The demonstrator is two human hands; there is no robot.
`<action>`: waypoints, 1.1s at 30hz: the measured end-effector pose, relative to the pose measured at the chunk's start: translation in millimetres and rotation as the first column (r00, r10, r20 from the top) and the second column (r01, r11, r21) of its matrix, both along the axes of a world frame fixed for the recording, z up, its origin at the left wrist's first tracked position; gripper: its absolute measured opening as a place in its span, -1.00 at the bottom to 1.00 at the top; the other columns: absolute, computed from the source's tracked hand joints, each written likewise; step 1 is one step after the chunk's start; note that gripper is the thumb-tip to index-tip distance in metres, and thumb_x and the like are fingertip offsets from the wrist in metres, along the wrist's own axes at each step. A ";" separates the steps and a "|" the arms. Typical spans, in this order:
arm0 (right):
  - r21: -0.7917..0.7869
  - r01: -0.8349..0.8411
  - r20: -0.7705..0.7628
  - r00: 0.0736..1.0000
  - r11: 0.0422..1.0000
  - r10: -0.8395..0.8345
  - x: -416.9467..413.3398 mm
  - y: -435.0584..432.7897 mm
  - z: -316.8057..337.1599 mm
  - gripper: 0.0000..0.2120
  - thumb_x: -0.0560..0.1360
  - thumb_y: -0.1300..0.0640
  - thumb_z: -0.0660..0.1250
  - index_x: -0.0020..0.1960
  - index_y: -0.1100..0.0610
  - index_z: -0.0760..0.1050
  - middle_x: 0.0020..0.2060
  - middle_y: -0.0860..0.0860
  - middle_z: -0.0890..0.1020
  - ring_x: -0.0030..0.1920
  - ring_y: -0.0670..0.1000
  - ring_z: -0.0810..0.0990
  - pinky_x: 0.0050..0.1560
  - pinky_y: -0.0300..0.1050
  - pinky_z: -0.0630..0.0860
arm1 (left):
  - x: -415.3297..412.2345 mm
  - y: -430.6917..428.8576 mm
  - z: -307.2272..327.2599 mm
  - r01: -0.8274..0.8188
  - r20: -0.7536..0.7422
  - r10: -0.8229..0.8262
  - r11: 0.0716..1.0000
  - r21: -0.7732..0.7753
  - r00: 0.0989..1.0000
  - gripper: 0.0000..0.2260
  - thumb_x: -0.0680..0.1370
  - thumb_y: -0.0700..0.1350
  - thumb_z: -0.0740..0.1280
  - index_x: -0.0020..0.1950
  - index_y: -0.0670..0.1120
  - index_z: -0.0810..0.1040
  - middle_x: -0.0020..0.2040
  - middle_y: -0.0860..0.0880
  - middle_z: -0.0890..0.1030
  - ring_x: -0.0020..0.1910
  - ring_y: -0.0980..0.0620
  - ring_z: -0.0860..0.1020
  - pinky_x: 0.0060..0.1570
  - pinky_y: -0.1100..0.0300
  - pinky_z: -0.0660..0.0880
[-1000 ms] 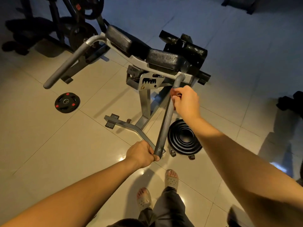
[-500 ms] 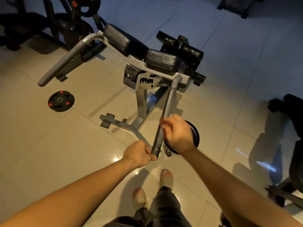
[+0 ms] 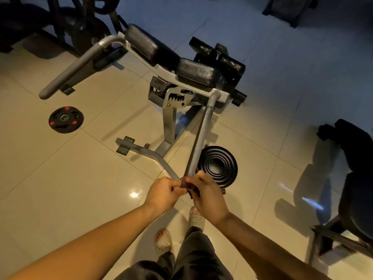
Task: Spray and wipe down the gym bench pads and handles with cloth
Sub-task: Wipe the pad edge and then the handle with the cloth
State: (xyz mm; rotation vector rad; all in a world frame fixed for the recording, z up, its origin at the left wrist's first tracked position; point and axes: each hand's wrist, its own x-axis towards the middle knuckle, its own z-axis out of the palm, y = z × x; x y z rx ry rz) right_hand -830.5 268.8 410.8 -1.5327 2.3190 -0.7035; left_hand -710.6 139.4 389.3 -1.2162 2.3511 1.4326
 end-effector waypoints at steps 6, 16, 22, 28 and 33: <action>-0.080 0.022 -0.066 0.997 0.997 -0.028 -56.4 -36.2 18.8 -0.81 0.60 0.15 0.27 0.17 0.05 0.58 -0.01 -0.05 0.51 -0.02 -0.07 0.47 -0.02 -0.07 0.54 | -0.6 -2.6 1.4 0.024 0.005 -0.024 0.999 0.021 1.000 -0.74 0.56 0.08 0.44 -0.17 -0.09 0.70 -0.43 -0.06 0.53 -0.48 0.08 0.39 -0.38 0.18 0.33; -0.132 0.067 0.008 0.998 0.989 -0.066 -22.5 -15.1 5.5 -0.86 0.59 0.27 0.35 0.07 0.07 0.59 -0.07 -0.07 0.53 -0.09 -0.13 0.48 -0.08 -0.19 0.50 | -9.2 -8.6 3.9 0.093 0.113 -0.088 0.995 -0.037 0.990 -0.74 0.53 0.12 0.47 -0.28 0.02 0.68 -0.42 0.01 0.58 -0.41 0.02 0.50 -0.25 0.05 0.54; -0.167 0.351 0.009 0.935 0.921 -0.355 -127.5 -103.9 37.8 -0.88 0.62 0.17 0.32 0.14 0.06 0.56 0.03 -0.01 0.57 0.02 -0.03 0.55 0.10 -0.02 0.58 | -16.8 -16.3 16.1 0.187 0.178 -0.173 0.980 -0.066 0.969 -0.73 0.51 0.15 0.50 -0.27 0.01 0.70 -0.47 0.06 0.53 -0.44 0.07 0.47 -0.38 0.19 0.36; -0.174 0.387 -0.046 0.915 0.905 -0.400 -113.4 -108.5 31.0 -0.84 0.61 0.15 0.28 0.17 0.05 0.56 0.04 -0.02 0.55 0.07 -0.01 0.53 0.08 -0.17 0.45 | -21.0 -24.2 15.9 0.206 0.221 -0.194 0.978 -0.035 0.956 -0.72 0.48 0.12 0.53 -0.34 0.00 0.69 -0.46 0.09 0.54 -0.43 0.09 0.46 -0.33 0.20 0.40; -0.093 0.064 -0.109 0.991 0.994 -0.074 -47.0 -34.7 12.7 -0.86 0.58 0.22 0.37 0.11 0.07 0.64 -0.07 -0.01 0.58 -0.09 -0.02 0.57 -0.11 -0.25 0.46 | -23.7 -25.0 13.8 0.198 0.216 -0.193 0.980 -0.004 0.957 -0.73 0.49 0.12 0.53 -0.36 0.05 0.68 -0.44 0.08 0.58 -0.39 0.05 0.53 -0.25 0.11 0.52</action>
